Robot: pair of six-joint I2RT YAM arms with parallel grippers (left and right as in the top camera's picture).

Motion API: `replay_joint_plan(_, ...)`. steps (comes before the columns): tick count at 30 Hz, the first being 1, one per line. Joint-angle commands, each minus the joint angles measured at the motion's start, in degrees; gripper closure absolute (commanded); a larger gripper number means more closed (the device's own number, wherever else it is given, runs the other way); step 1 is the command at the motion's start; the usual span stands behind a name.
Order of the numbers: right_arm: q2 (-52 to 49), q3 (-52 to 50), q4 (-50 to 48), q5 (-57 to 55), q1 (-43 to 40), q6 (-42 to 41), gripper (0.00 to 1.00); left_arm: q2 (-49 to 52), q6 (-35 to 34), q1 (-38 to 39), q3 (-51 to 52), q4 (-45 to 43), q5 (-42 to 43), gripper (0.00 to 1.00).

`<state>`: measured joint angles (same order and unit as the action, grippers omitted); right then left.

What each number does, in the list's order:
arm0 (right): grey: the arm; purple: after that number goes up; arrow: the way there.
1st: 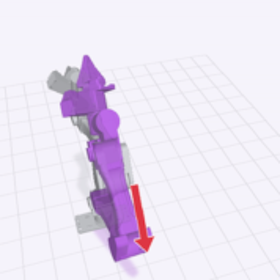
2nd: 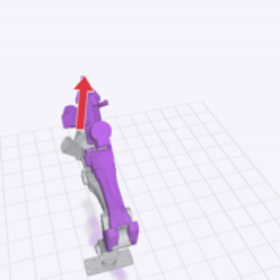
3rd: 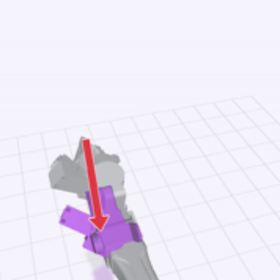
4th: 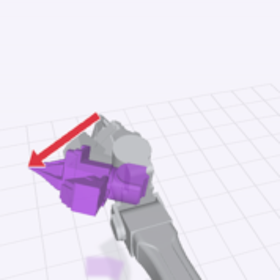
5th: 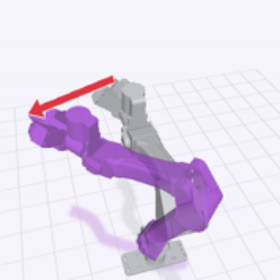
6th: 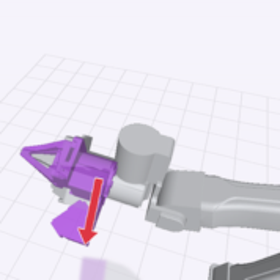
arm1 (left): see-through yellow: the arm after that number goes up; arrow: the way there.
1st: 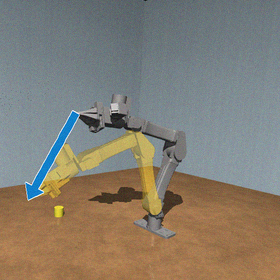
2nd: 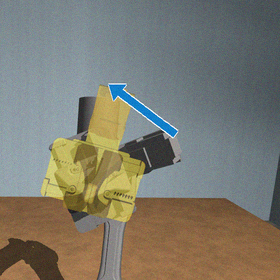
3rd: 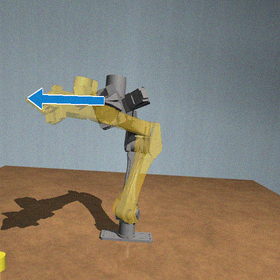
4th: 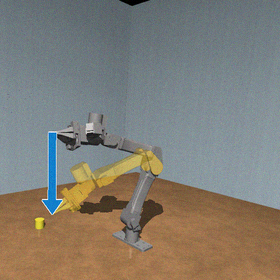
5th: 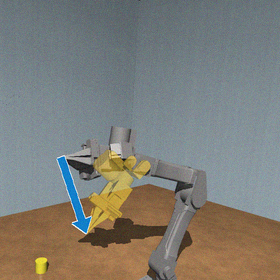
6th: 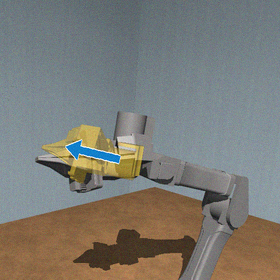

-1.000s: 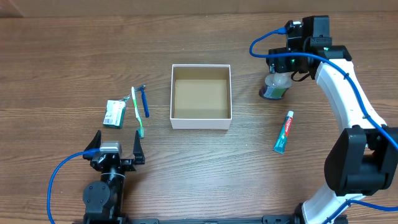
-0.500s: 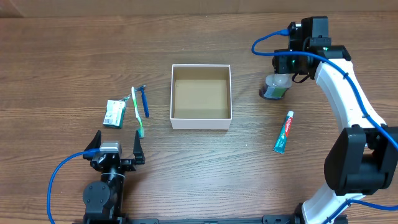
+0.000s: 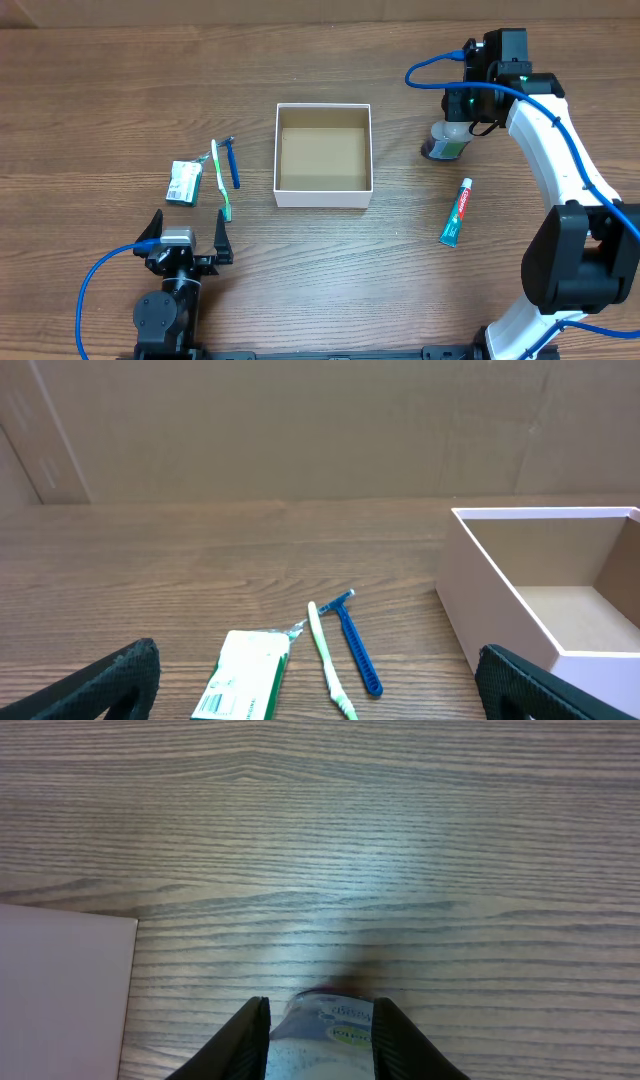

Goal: Pack container
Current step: 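Move the right gripper over the soap pump bottle and grasp it, then lift the soap bottle with the right gripper and carry it over the box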

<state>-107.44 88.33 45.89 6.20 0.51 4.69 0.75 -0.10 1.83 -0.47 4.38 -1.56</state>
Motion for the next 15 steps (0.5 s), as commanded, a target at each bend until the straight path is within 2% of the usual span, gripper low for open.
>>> replay_joint_plan(1,-0.3,0.8,-0.1,0.3,0.2,-0.3,0.72,-0.5,-0.8,-0.3,0.2,-0.2,-0.3,0.0)
replay_joint_plan(2,-0.3,0.8,0.2,0.3,0.2,-0.2,0.72,-0.5,-0.8,-0.3,0.2,-0.2,-0.3,0.0)
replay_joint_plan(5,-0.3,0.8,1.6,0.3,0.2,-0.2,0.56,-0.5,-0.8,-0.3,0.2,-0.2,-0.3,0.0)
replay_joint_plan(9,-0.3,0.8,2.2,0.3,0.2,-0.2,0.41,-0.5,-0.8,-0.3,0.2,-0.2,-0.3,0.0)
replay_joint_plan(12,-0.3,0.8,2.2,0.3,0.2,-0.2,0.42,-0.5,-0.8,-0.3,0.2,-0.2,-0.3,0.0)
replay_joint_plan(15,-0.3,0.8,2.2,0.3,0.2,-0.2,0.53,-0.5,-0.8,-0.3,0.2,-0.2,-0.3,0.0)
